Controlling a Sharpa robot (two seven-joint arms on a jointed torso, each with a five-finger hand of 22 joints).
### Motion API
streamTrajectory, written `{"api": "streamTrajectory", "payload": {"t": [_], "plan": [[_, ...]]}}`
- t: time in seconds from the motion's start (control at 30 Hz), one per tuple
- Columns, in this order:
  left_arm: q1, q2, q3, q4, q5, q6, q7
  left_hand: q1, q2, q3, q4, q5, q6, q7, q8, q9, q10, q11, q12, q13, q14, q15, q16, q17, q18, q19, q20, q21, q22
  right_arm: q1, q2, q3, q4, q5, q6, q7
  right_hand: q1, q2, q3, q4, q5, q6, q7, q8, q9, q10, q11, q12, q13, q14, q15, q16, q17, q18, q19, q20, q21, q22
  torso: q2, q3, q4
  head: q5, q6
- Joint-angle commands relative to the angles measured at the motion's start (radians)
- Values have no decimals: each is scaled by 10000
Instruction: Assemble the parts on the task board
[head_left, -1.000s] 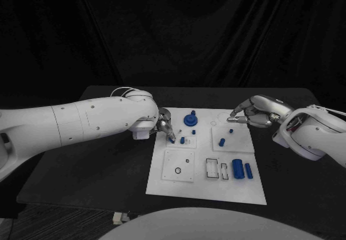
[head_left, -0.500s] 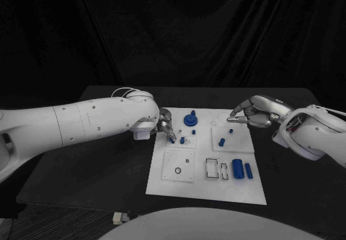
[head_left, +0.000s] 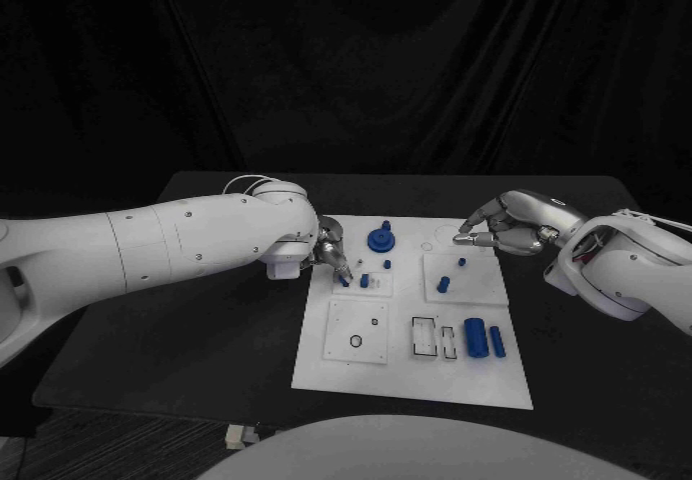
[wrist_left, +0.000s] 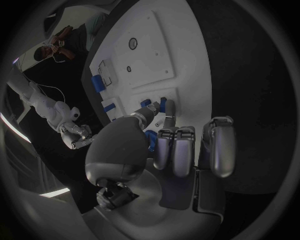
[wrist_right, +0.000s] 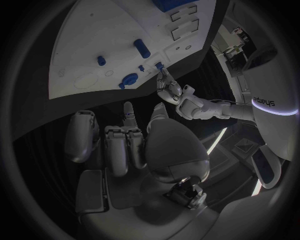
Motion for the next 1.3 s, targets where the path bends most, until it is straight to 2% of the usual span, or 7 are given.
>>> {"api": "streamTrajectory", "payload": {"t": [0.03,0.13,0.33,0.5,1.3], "plan": [[-47,43,-3,-2,25,232,62,-201,-16,-355,192,-427,47,-120,-82,-61,1038,-68,36,2630,1056,-58,27,2631,109,4,-13,-69,1728,-22,-7,6,15,-20,32,-108,23,69,-48,-4,65,50,15,-68,-14,1042,52,36,2634,1047,97,30,2635,88,-73,4,-46,1684,1,1,2,1,-1],[-54,52,-3,-15,-42,319,51,-375,-20,-668,424,-647,103,-107,-122,-87,1038,-58,36,2630,1056,-45,27,2631,113,1,-10,-104,1728,-22,-12,6,21,-20,31,-107,23,69,-48,-4,65,50,15,-68,-14,1042,52,36,2634,1047,97,30,2635,88,-73,4,-46,1684,2,1,1,4,-1],[-63,69,-3,-29,-109,442,48,-1070,-155,-1562,1100,-766,171,-36,-221,-135,1038,1,36,2630,1056,-10,27,2631,126,-19,10,-200,1718,-23,-13,6,22,-20,29,-103,23,69,-48,-4,65,50,15,-68,-14,1042,52,36,2634,1047,97,30,2635,88,-73,4,-46,1684,-2,0,3,-3,-1],[-68,87,-3,-59,-123,459,51,-1246,-139,-1846,1318,-769,171,-27,-274,-153,1038,7,36,2630,1056,-5,27,2631,133,-31,15,-241,1713,-23,-8,6,22,-20,34,-99,23,69,-48,-4,65,50,15,-68,-14,1042,52,36,2634,1047,97,30,2635,88,-73,4,-46,1684,2,1,1,-4,-1],[-85,75,-3,-140,-130,527,61,-1401,-92,-2283,1600,-771,173,-12,-320,-127,1038,23,36,2630,1056,11,27,2631,160,-86,30,-394,1676,-27,18,6,-8,-20,83,-97,79,88,-100,3,73,62,26,-86,-16,1042,68,36,2634,1047,112,30,2635,88,-68,17,-57,1685,3,0,5,12,-1]]}}
